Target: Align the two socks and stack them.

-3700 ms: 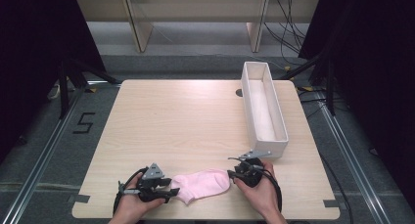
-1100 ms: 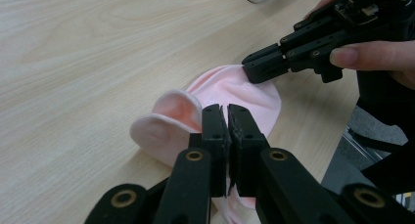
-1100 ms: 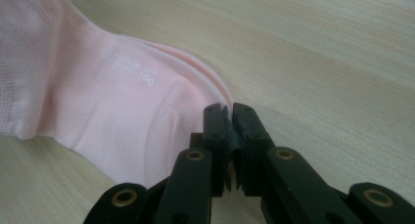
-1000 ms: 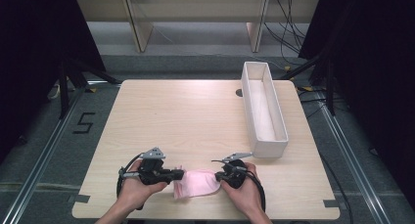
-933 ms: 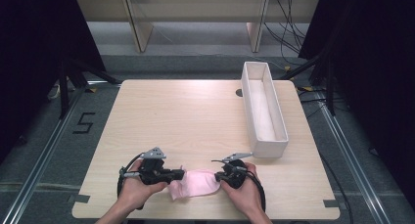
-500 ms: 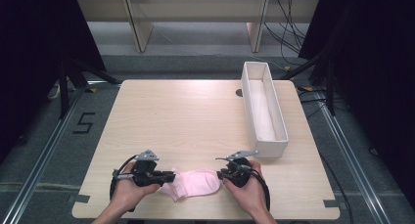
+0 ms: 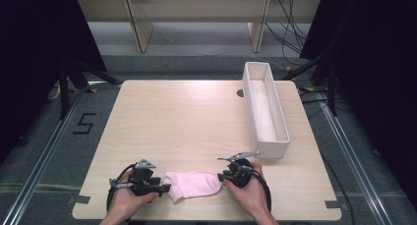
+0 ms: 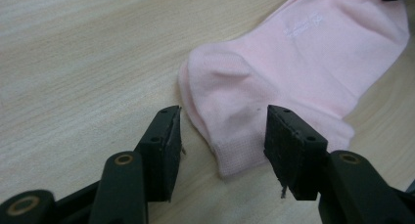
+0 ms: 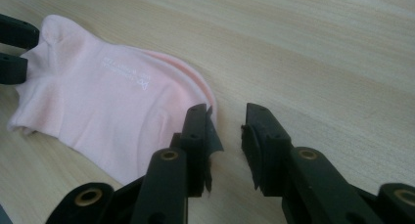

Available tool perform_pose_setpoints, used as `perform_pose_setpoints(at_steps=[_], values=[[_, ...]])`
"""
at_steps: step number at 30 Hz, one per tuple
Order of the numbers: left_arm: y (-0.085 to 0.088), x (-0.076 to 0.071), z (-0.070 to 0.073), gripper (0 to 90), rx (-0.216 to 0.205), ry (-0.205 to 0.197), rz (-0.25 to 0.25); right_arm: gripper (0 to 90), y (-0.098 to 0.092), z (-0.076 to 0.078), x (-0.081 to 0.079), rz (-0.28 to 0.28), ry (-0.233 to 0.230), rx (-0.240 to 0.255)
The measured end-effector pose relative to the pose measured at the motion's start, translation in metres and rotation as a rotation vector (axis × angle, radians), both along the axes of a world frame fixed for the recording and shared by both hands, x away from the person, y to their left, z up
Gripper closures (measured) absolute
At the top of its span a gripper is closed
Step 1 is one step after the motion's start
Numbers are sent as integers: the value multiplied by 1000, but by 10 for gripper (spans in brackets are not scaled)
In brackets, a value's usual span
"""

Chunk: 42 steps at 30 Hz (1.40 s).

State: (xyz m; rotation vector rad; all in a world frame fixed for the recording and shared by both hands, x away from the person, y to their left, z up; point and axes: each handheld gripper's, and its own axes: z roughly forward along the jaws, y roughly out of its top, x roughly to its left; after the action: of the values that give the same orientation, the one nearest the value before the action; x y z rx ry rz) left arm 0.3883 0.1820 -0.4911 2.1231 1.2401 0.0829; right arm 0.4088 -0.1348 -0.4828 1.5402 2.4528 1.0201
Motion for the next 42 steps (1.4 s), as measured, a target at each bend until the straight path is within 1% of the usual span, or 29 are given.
perform_pose_setpoints(at_steps=[1,2,3,4,6,7,8,10,11,12,13,14,15,16,18,19,22,23,24,26,28,29,30,31,33,36,37,40,42], values=[[0,0,0,478,7,0,-9,710,0,-1,1,13,19,-13],[-1,1,1,478,18,-1,-14,710,0,-1,1,13,19,-13],[-2,1,0,478,8,-6,-4,710,1,-2,1,10,21,-15],[-3,1,0,480,17,-11,-8,710,1,-3,0,7,7,-4],[-4,2,0,487,34,-23,-23,710,1,-4,1,20,33,1],[-6,2,0,496,33,-30,-29,710,1,-4,1,20,26,-9],[-7,2,-1,525,32,-40,-30,711,1,-4,1,19,27,-10],[-10,1,-1,582,56,-60,-47,711,3,-5,1,9,29,-17],[-11,0,-1,599,51,-67,-46,711,3,-5,1,15,31,-9],[-11,0,-1,599,68,-76,-60,711,3,-5,1,15,31,-9],[-12,0,-2,626,70,-91,-51,711,2,-5,1,17,28,-15],[-12,0,-2,662,74,-100,-51,713,4,-5,0,7,45,-3],[-12,0,-3,697,67,-100,-40,714,2,-6,1,25,31,-17],[-11,1,-2,738,60,-76,-39,715,2,-6,1,27,27,-20],[-10,2,-4,807,27,-60,-23,721,2,-6,0,24,29,-16],[-9,2,-3,819,31,-53,-29,726,2,-6,0,27,29,-16],[-7,4,-4,835,1,-37,-21,753,3,-7,0,38,29,-10],[-6,5,-3,842,-15,-26,-18,781,6,-7,-1,28,20,-25],[-6,5,-3,843,-15,-26,-18,781,6,-7,-1,28,20,-25],[-4,6,1,845,-46,-13,-21,804,6,-7,-2,40,12,-18],[-2,6,6,845,-71,-8,-30,804,7,-6,-3,34,16,-9],[-2,7,9,845,-85,-3,-29,800,6,-6,-2,40,5,-13],[-1,7,12,845,-93,-1,-36,792,4,-4,-2,47,15,-17],[-1,8,15,845,-102,-1,-33,782,4,-3,-2,41,23,-4],[-1,8,18,844,-106,-5,-35,759,2,1,-3,34,16,-3],[-1,9,22,845,-116,6,-46,767,0,6,-5,17,16,5],[-2,9,23,845,-132,9,-44,784,-1,7,-5,19,18,5],[-2,10,26,845,-141,-1,-31,820,1,4,-7,34,35,12],[-2,11,28,845,-143,1,-39,822,3,3,-9,38,37,17]])
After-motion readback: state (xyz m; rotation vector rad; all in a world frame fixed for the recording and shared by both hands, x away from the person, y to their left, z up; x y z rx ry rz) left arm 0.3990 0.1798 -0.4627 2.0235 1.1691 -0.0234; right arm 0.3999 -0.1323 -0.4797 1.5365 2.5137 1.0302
